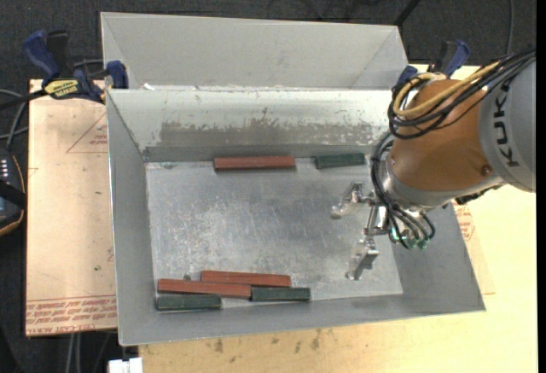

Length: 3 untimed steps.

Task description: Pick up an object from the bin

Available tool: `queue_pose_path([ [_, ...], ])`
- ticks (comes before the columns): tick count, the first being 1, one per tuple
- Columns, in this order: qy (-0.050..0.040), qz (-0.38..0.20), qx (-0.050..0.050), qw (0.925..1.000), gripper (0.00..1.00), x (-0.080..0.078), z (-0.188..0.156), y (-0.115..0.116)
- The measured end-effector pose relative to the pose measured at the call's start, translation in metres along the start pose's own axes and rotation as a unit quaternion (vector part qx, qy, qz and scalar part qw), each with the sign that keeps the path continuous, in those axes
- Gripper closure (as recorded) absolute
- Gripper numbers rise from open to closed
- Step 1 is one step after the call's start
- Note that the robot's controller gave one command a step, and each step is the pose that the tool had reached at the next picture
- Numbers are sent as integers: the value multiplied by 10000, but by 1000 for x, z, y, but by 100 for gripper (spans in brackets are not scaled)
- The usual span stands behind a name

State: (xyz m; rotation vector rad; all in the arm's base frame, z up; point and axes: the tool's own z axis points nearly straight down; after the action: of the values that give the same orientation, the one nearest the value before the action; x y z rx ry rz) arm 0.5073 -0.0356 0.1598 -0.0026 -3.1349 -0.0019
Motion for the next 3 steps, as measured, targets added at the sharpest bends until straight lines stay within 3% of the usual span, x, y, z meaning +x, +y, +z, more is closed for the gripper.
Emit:
queue_pose_path([
  [1,-33,-7,3,10000,0,-2,-3,0],
  [2,-36,-345,9,9994,0,4,3,43],
  [3,-45,-435,0,9990,0,13,69,74],
])
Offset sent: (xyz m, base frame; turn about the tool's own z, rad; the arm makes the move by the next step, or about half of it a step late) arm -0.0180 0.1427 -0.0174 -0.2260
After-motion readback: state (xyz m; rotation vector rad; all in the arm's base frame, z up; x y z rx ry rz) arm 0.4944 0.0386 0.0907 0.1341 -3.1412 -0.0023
